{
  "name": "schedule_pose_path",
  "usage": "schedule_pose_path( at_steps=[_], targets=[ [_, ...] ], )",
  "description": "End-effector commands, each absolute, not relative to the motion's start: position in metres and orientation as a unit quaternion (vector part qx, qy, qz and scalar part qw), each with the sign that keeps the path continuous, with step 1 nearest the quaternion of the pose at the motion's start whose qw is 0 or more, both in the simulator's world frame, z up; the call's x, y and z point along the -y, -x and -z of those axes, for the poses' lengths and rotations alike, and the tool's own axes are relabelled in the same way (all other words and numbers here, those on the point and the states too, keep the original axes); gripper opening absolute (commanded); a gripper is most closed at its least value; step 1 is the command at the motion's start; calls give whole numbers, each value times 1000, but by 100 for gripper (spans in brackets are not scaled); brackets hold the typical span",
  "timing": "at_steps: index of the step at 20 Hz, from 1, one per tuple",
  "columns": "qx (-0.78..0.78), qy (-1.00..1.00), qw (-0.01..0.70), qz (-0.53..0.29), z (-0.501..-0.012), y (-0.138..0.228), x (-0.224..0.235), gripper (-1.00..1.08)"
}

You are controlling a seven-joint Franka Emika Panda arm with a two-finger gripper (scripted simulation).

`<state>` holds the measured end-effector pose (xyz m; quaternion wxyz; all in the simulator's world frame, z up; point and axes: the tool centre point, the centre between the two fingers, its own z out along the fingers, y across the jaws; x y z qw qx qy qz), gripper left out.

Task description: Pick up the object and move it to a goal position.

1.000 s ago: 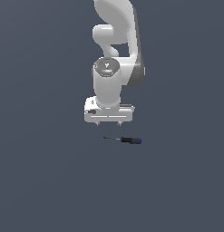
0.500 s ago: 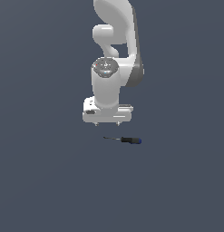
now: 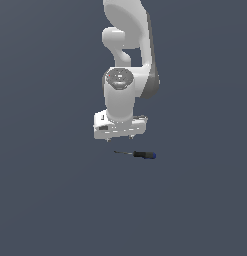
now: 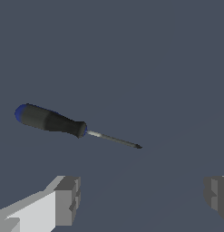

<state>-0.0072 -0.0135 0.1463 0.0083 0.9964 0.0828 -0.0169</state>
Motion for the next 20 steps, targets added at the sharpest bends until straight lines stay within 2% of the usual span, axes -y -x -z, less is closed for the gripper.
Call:
schedule_pose_path(
  at_steps=[1, 20],
  targets=[
    [-111, -994, 9, 17, -142, 7, 11, 100],
    [-394, -919, 8, 15, -102, 2, -19, 100]
  ],
)
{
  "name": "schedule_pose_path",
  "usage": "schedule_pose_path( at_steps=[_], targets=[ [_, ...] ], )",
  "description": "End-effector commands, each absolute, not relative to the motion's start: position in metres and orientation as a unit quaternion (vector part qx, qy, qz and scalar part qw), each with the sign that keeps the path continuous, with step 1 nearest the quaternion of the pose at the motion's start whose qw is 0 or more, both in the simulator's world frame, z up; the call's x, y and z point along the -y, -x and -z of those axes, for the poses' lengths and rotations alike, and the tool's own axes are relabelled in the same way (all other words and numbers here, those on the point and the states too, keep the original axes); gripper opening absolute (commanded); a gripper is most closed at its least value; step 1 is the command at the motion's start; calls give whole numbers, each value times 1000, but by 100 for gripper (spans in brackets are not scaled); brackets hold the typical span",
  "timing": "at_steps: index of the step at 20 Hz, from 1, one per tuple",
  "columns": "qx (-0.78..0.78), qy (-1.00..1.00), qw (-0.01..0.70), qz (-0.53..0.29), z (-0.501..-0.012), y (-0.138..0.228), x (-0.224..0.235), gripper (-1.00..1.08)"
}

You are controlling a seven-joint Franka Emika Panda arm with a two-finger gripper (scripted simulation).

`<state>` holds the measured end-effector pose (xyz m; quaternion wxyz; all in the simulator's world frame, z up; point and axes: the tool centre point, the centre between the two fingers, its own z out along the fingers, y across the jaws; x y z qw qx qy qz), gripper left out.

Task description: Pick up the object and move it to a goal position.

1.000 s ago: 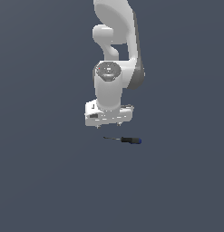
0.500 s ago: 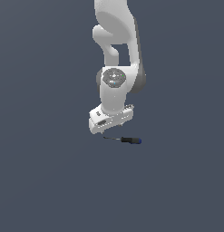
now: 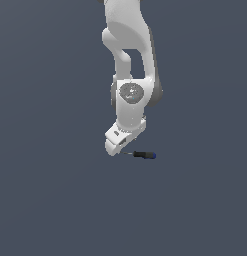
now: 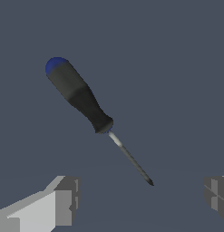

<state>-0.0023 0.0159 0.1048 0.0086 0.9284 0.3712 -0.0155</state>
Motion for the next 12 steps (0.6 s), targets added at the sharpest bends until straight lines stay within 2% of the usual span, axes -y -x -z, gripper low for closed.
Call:
schedule_pose_path(
  at_steps=[1, 12],
  targets=[
    [-408, -913, 8, 15, -100, 2, -20, 100],
    [-558, -830, 4, 8, -78, 1, -40, 100]
  ],
)
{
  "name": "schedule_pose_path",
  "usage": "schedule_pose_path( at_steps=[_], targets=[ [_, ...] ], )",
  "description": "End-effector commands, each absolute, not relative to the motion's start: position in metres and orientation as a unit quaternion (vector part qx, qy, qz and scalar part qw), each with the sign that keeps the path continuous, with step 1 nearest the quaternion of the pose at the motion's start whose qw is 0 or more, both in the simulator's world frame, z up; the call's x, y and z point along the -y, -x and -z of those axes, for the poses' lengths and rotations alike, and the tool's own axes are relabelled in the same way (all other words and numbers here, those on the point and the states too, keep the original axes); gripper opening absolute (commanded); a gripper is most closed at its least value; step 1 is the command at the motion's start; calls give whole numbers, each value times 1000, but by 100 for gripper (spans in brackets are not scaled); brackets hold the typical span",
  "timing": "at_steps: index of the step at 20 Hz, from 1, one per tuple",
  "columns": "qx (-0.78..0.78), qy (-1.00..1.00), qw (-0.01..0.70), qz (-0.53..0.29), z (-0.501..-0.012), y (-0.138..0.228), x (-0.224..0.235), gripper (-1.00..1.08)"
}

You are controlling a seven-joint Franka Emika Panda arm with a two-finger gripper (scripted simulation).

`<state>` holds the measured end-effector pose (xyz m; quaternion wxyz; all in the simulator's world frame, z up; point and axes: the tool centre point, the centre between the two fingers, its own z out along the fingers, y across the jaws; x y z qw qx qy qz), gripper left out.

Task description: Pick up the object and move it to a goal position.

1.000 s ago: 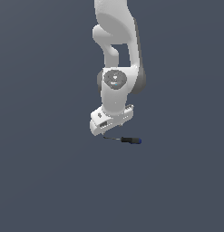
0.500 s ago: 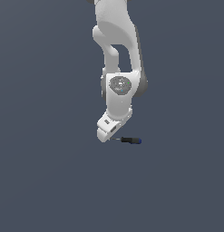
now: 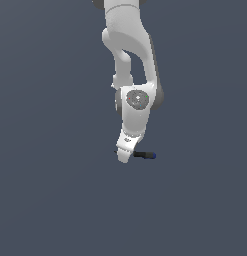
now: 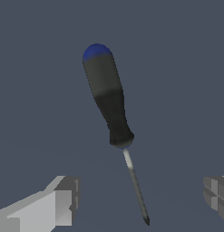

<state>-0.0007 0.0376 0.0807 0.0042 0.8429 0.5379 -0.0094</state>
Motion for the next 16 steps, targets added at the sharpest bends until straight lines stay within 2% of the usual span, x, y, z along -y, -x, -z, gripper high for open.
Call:
schedule_pose_path(
  at_steps=[1, 16],
  targets=[
    [-569, -822, 3, 7, -76, 0, -42, 100],
    [-658, -753, 0, 0, -63, 0, -57, 100]
  ],
)
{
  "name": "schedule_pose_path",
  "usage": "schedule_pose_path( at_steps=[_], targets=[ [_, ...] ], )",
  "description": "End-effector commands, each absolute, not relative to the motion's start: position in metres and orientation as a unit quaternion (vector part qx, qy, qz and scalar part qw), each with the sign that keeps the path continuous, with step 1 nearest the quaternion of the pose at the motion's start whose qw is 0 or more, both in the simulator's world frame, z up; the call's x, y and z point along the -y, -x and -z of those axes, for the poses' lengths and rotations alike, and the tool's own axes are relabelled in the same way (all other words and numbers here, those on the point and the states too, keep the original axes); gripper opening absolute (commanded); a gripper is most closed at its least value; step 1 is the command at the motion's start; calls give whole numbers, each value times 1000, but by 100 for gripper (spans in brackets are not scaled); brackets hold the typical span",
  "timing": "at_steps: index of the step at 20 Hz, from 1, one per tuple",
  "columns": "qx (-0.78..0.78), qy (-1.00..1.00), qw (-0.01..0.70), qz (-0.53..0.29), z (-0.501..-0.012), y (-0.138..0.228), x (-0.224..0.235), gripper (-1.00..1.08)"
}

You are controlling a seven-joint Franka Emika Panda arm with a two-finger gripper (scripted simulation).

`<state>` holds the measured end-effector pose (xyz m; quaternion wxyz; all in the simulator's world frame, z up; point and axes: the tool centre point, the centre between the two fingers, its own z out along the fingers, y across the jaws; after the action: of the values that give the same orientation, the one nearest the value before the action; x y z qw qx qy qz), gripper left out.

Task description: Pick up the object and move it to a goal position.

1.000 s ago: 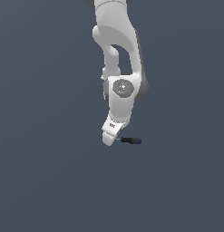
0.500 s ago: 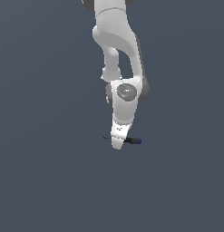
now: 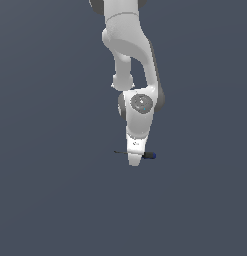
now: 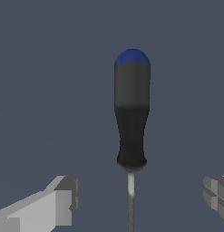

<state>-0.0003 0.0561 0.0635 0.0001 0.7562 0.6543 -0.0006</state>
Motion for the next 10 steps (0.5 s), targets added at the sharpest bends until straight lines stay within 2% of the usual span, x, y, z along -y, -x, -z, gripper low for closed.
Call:
schedule_pose_path(
  at_steps=[1, 10],
  targets=[
    [-659, -752, 0, 0, -63, 0, -57, 100],
    [-658, -753, 0, 0, -45, 1, -57, 100]
  ],
)
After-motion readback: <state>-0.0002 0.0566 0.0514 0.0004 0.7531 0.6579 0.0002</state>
